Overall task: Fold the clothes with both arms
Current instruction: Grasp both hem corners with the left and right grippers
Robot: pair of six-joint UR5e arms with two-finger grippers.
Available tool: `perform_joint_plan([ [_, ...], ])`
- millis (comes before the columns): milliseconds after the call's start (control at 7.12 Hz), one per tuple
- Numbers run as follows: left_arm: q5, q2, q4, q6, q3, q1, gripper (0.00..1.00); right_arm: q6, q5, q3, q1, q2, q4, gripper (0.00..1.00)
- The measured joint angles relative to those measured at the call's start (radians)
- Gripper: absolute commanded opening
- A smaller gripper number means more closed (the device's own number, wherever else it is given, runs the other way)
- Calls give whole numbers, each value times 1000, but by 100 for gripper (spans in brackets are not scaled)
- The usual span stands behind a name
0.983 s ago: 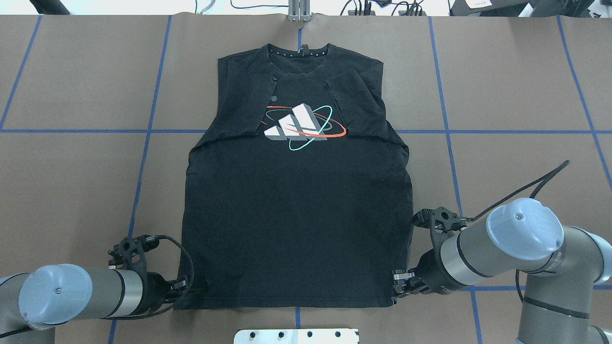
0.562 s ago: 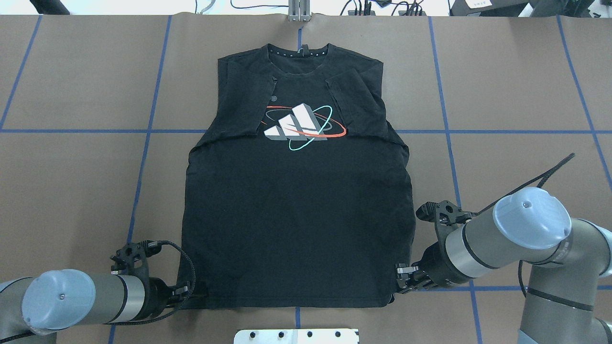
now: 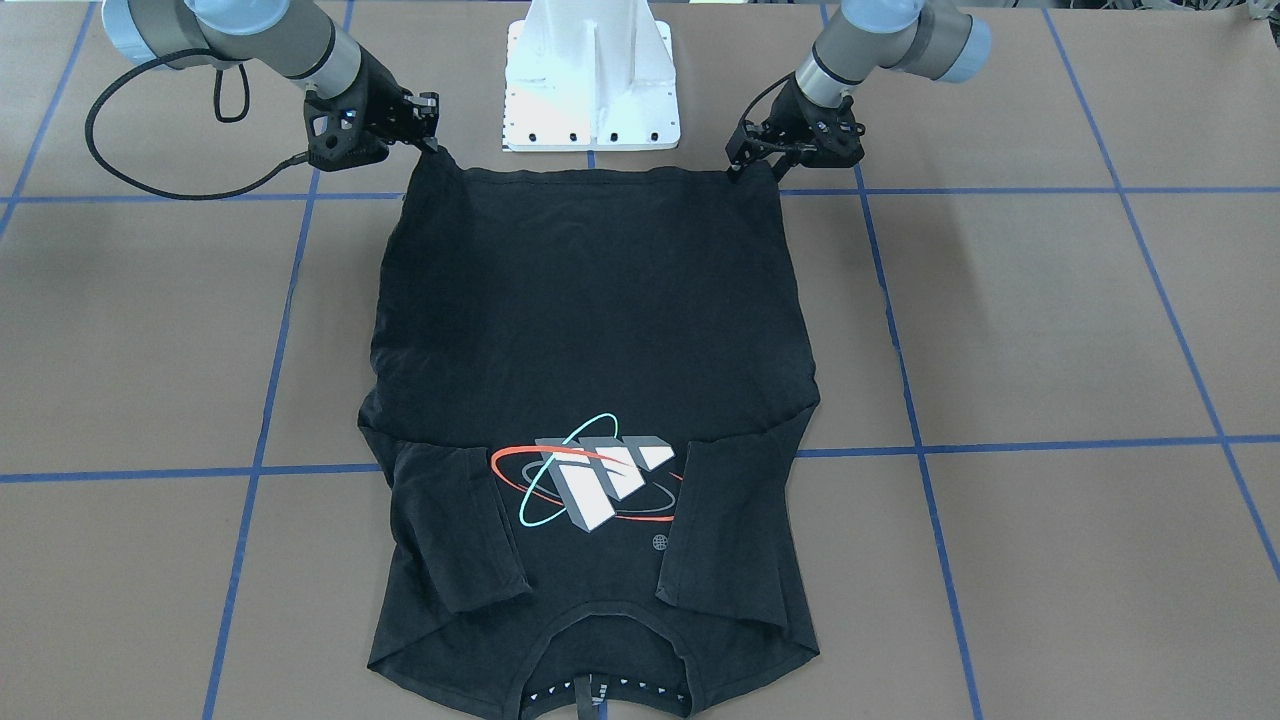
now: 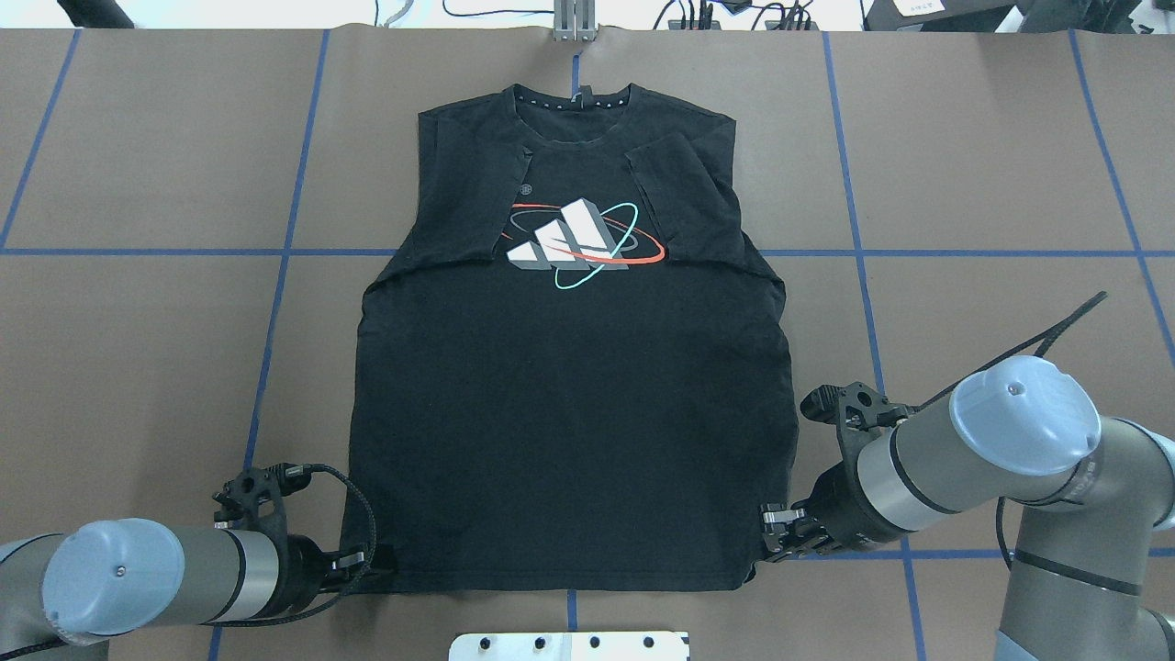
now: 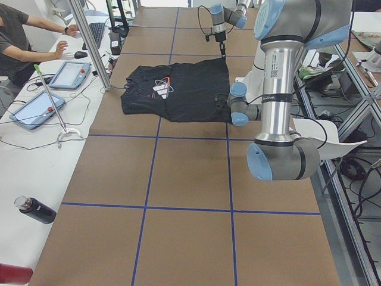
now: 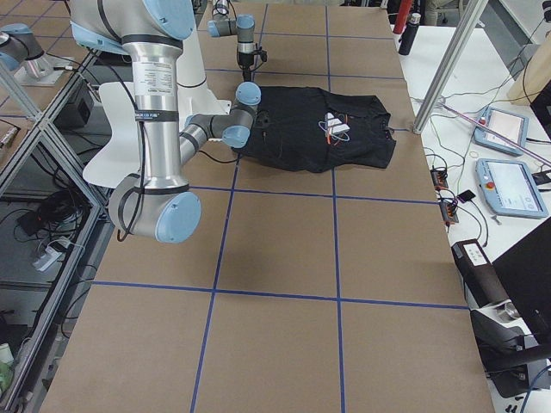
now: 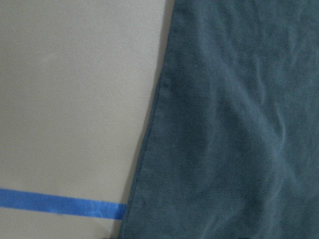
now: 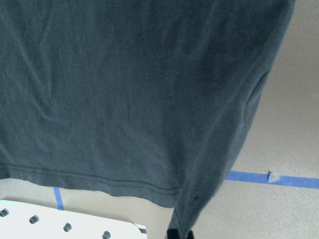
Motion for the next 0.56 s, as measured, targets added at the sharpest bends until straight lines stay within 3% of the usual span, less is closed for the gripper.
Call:
perform_joint_plan([
  [562,-5,2,10,2,-18,-1,0,0,0,-1,-1,-1,0,0],
])
